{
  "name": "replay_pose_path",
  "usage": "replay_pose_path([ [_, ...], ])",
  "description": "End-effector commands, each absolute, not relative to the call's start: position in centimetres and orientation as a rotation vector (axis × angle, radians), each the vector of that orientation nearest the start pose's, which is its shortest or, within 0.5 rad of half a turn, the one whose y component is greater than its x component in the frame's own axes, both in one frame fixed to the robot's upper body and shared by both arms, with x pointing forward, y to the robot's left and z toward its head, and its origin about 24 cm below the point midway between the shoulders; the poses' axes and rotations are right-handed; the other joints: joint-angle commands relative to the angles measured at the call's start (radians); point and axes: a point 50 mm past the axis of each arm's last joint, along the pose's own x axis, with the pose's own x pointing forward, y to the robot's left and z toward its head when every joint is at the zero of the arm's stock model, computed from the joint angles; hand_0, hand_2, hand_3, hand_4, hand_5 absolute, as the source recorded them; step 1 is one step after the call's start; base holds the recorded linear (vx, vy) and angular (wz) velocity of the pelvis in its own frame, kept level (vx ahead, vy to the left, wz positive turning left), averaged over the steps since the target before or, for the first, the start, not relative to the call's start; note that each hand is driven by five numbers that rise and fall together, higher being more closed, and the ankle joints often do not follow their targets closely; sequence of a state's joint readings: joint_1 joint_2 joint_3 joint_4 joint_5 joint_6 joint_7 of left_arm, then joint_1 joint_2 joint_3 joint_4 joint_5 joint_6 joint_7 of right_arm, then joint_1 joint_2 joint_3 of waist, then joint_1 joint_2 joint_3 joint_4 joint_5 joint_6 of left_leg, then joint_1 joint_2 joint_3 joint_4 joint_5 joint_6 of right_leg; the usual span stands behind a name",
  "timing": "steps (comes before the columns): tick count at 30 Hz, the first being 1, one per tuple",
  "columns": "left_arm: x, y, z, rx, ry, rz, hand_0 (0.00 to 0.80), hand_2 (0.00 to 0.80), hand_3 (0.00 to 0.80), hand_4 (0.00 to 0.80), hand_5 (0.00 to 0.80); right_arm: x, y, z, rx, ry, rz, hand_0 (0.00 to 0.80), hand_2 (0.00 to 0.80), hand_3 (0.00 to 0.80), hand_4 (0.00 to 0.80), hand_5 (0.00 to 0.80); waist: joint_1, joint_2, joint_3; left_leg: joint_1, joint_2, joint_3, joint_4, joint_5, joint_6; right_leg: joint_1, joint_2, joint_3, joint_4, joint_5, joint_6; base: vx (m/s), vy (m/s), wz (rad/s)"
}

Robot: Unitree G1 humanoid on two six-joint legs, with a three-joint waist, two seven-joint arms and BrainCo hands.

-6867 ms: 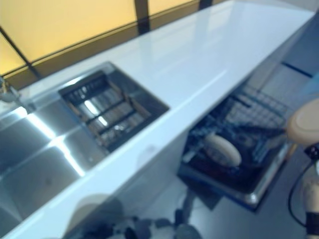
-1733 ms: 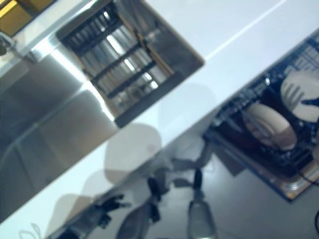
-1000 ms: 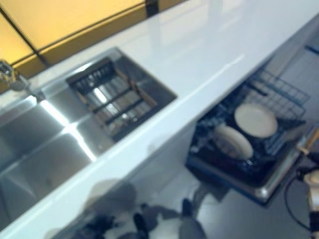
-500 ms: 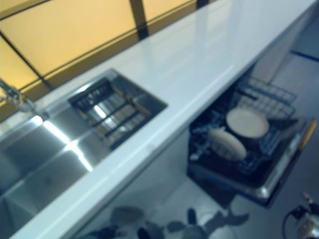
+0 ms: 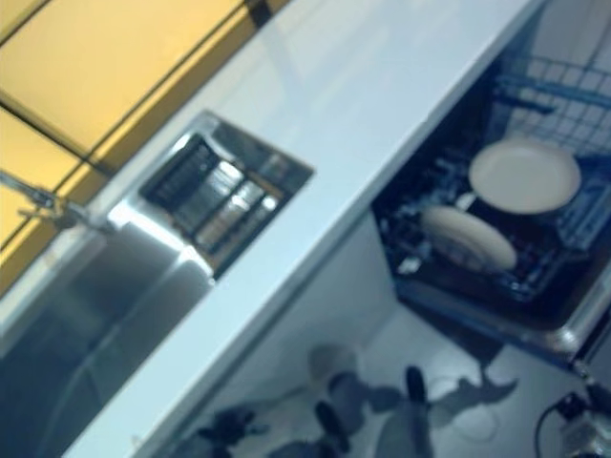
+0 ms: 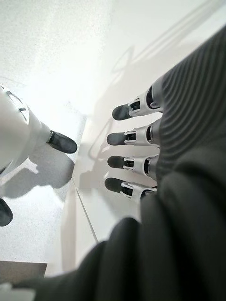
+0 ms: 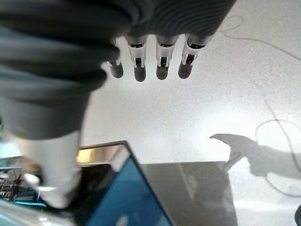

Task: Take plates into dishwasher

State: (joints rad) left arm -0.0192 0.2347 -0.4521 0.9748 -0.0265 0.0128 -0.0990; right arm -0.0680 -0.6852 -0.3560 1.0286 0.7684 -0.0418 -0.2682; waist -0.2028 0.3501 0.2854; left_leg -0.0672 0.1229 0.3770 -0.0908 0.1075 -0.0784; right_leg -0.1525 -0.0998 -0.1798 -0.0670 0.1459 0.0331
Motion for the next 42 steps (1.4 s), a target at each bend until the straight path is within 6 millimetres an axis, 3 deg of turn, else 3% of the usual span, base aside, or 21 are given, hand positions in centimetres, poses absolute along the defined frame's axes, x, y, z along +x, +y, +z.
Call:
replay_pose_path([
  [1, 18.7, 21.0, -12.2, 0.426, 0.893, -0.253, 0.000, 0.000, 0.000, 0.000, 0.000, 18.2, -40.9, -1.8, 0.217, 0.395, -1.006, 0.000, 0.000, 0.000, 0.000, 0.000, 0.029, -0.083, 0.034, 0.056, -0.035, -0.039, 0.005, -0.019, -0.035, 0.006, -0.061, -0.027, 0.098, -0.131, 0.028, -0.044, -0.027, -0.11],
  [10, 18.4, 20.2, -12.3, 0.430, 0.882, -0.293, 0.000, 0.000, 0.000, 0.000, 0.000, 24.9, -37.5, 2.6, 0.093, 0.152, -0.712, 0.000, 0.000, 0.000, 0.000, 0.000, 0.051, -0.093, 0.033, 0.036, -0.035, -0.034, 0.004, -0.011, -0.039, 0.016, -0.049, -0.047, 0.040, -0.104, 0.031, -0.013, -0.004, 0.03],
  [16, 19.0, 20.1, -12.1, 0.442, 0.883, -0.308, 0.000, 0.000, 0.000, 0.000, 0.000, 27.7, -35.7, 5.0, -0.009, 0.077, -0.550, 0.000, 0.000, 0.000, 0.000, 0.000, 0.065, -0.123, 0.021, 0.032, -0.020, -0.025, 0.004, -0.009, -0.043, 0.024, -0.040, -0.059, 0.022, -0.092, 0.034, -0.014, -0.015, -0.04],
  [30, 18.1, 20.9, -12.7, 0.456, 0.927, -0.280, 0.000, 0.000, 0.000, 0.000, 0.000, 31.2, -31.4, 8.9, -0.103, -0.076, -0.340, 0.000, 0.000, 0.000, 0.000, 0.000, 0.076, -0.177, -0.001, 0.048, -0.004, -0.017, 0.004, -0.014, -0.045, 0.042, -0.026, -0.067, 0.010, -0.081, 0.036, -0.001, -0.010, -0.11],
  [37, 17.5, 21.1, -13.0, 0.473, 0.954, -0.288, 0.000, 0.000, 0.000, 0.000, 0.000, 32.5, -27.6, 10.8, -0.220, -0.140, -0.147, 0.000, 0.000, 0.000, 0.000, 0.000, 0.085, -0.209, -0.025, 0.067, 0.005, -0.006, 0.004, -0.015, -0.045, 0.069, -0.022, -0.077, -0.005, -0.076, 0.039, 0.023, -0.007, -0.05],
  [42, 17.5, 21.3, -13.0, 0.485, 0.974, -0.288, 0.000, 0.000, 0.000, 0.000, 0.000, 33.3, -24.4, 12.2, -0.206, -0.194, 0.002, 0.000, 0.000, 0.000, 0.000, 0.000, 0.095, -0.231, -0.037, 0.077, 0.012, 0.000, 0.004, -0.015, -0.045, 0.087, -0.020, -0.085, -0.008, -0.078, 0.039, 0.040, -0.012, -0.11],
])
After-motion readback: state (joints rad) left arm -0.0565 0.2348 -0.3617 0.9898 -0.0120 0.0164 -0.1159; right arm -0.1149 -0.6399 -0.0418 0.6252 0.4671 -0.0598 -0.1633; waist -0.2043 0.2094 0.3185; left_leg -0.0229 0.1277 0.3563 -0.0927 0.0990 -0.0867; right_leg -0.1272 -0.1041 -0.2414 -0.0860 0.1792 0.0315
